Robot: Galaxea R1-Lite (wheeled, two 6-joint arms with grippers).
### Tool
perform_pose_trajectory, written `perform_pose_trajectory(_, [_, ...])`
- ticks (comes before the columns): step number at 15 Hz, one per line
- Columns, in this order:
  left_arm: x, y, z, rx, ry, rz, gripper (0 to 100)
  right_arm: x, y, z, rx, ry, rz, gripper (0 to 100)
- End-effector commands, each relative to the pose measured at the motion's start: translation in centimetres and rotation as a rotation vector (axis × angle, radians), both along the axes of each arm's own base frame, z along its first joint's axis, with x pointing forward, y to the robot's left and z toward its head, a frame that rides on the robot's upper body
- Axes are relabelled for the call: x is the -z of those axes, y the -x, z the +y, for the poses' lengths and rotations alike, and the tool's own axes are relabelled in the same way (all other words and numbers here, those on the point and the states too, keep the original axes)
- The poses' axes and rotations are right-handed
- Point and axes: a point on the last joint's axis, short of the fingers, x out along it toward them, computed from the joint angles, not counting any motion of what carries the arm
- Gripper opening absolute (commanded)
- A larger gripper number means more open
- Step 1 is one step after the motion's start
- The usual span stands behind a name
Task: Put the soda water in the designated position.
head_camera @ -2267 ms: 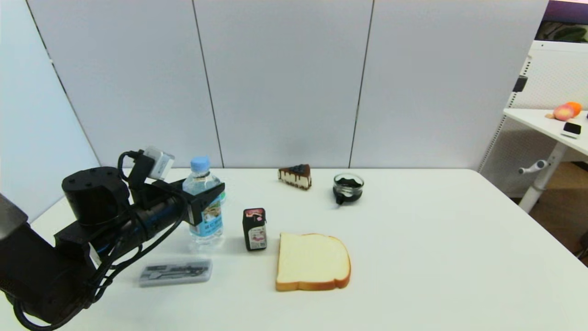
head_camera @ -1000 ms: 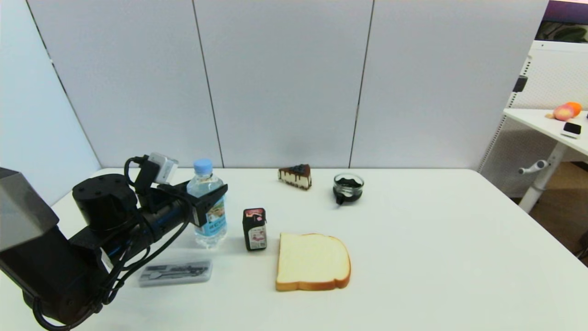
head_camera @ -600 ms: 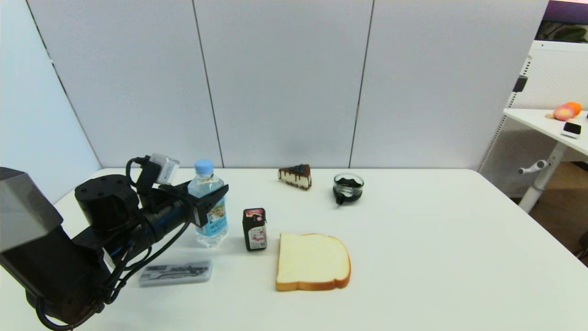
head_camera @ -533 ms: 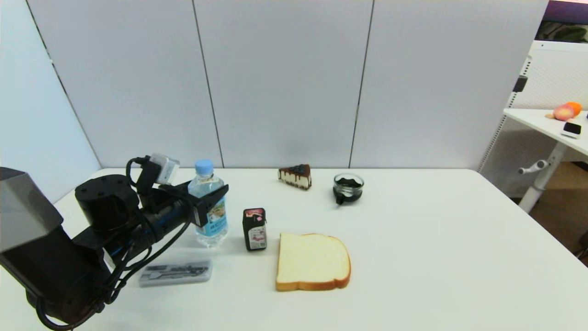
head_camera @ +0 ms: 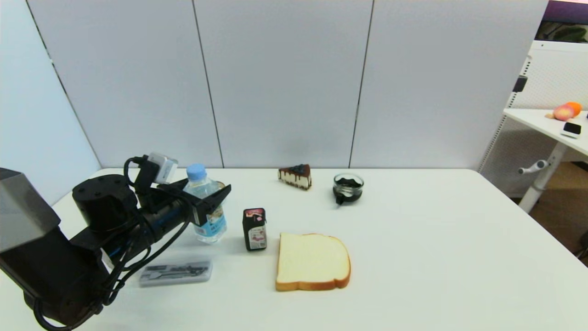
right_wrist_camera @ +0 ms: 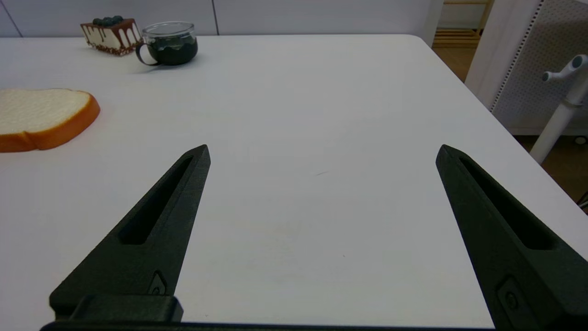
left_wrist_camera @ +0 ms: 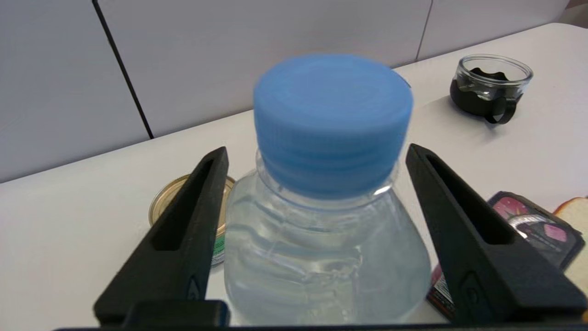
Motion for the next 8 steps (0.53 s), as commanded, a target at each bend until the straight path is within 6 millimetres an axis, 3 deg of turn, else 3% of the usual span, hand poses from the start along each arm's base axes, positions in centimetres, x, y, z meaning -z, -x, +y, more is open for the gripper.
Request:
perform_pose_trajectory(1, [-0.8,0.8,0.1,0.004,0.005,-0.024,100,0.0,0.0,0.0,0.001,0.000,0.001,100])
perform_pose_trajectory(3, [-2.3,2.3,0.4,0.011,0.010,-0.063,100,0.0,0.0,0.0,-0.001,0.000,0.000,100])
perform_pose_trajectory(8, [-6.6,9.0,2.2,0.019,0.026,-0.147,100,0.0,0.0,0.0,-0.001,0.000,0.001,100])
